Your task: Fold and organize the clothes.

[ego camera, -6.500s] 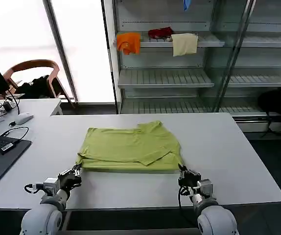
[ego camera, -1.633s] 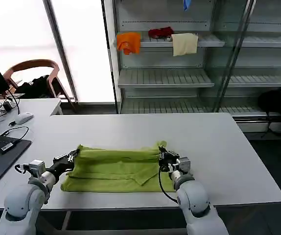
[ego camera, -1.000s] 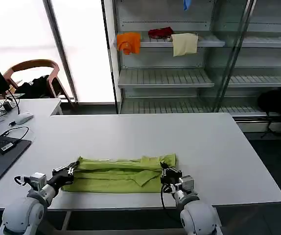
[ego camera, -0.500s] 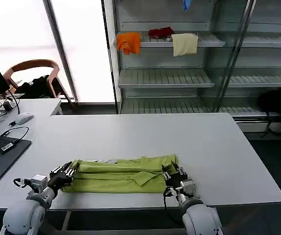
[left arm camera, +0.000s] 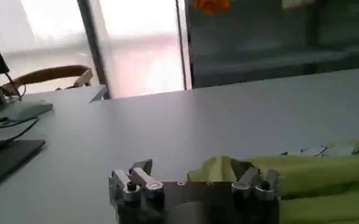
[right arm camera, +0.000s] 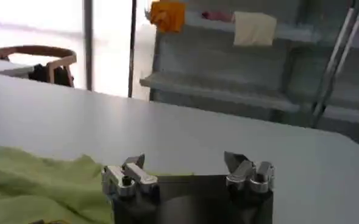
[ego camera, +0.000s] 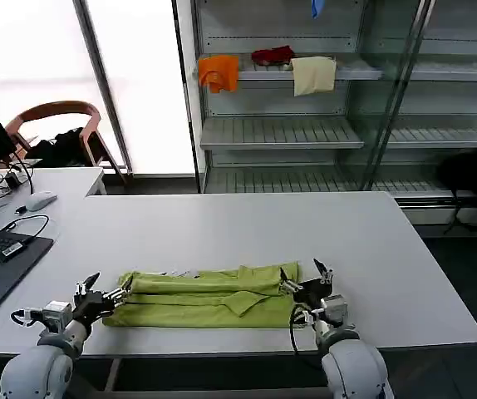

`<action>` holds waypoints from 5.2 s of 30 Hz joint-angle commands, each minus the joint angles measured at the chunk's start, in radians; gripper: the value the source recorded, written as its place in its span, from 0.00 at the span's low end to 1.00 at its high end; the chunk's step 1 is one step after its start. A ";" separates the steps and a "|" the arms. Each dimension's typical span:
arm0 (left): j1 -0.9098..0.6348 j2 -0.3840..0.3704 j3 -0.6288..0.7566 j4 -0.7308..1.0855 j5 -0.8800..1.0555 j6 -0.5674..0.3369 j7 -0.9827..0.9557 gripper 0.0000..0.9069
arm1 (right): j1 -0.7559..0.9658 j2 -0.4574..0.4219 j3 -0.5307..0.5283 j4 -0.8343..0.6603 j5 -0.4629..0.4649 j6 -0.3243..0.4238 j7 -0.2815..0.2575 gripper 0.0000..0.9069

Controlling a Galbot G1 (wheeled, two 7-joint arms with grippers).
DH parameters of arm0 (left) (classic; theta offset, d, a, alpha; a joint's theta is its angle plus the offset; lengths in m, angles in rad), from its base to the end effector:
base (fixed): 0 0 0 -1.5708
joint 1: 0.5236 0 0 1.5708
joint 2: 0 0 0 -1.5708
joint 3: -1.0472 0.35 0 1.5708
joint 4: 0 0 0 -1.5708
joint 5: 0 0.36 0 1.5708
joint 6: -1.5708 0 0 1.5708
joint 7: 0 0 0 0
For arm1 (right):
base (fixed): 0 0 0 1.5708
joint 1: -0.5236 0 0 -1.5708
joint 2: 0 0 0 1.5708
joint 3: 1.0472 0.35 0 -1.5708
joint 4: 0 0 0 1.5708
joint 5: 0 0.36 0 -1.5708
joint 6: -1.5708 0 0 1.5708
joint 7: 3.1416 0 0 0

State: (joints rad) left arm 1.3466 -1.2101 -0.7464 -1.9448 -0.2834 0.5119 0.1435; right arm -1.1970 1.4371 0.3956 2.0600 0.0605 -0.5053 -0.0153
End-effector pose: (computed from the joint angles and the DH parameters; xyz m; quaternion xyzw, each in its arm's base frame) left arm 0.2597 0.1464 -0.2668 -0.0192 -0.9798 -0.0394 0.1952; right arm 0.2841 0.0161 -0.2296 0.0879 -0.9915 0.0340 0.0897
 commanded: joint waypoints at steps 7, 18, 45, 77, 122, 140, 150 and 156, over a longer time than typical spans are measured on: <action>0.083 -0.074 -0.001 -0.009 -0.080 -0.054 -0.068 0.70 | 0.125 -0.025 0.035 0.021 0.193 0.055 -0.018 1.00; 0.085 -0.090 0.005 0.010 -0.139 -0.057 -0.061 0.20 | 0.094 -0.032 0.046 0.017 0.168 0.040 -0.012 1.00; 0.006 0.010 -0.209 0.066 0.236 -0.275 0.048 0.00 | 0.110 -0.028 0.061 -0.024 0.151 0.019 0.005 1.00; -0.056 -0.082 0.272 -0.235 0.064 0.004 0.010 0.01 | 0.104 -0.010 0.064 -0.127 0.139 0.058 -0.005 1.00; -0.073 -0.237 0.472 -0.023 0.178 0.065 -0.141 1.00 | 0.158 -0.050 0.013 -0.174 0.100 0.048 -0.034 1.00; -0.062 -0.076 -0.118 -0.222 -0.134 -0.027 0.001 1.00 | 0.163 -0.049 0.015 -0.168 0.102 0.051 -0.031 1.00; -0.003 -0.068 -0.130 -0.021 -0.141 0.006 0.038 1.00 | 0.161 -0.047 0.014 -0.171 0.094 0.049 -0.027 1.00; -0.014 -0.100 -0.076 0.037 -0.089 -0.003 0.037 1.00 | 0.147 -0.051 0.019 -0.157 0.093 0.048 -0.027 1.00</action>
State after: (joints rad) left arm 1.3215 -1.3101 -0.7753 -2.0066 -0.3809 0.5144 0.1552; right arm -1.0471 1.3862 0.4139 1.8991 0.1555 -0.4561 -0.0424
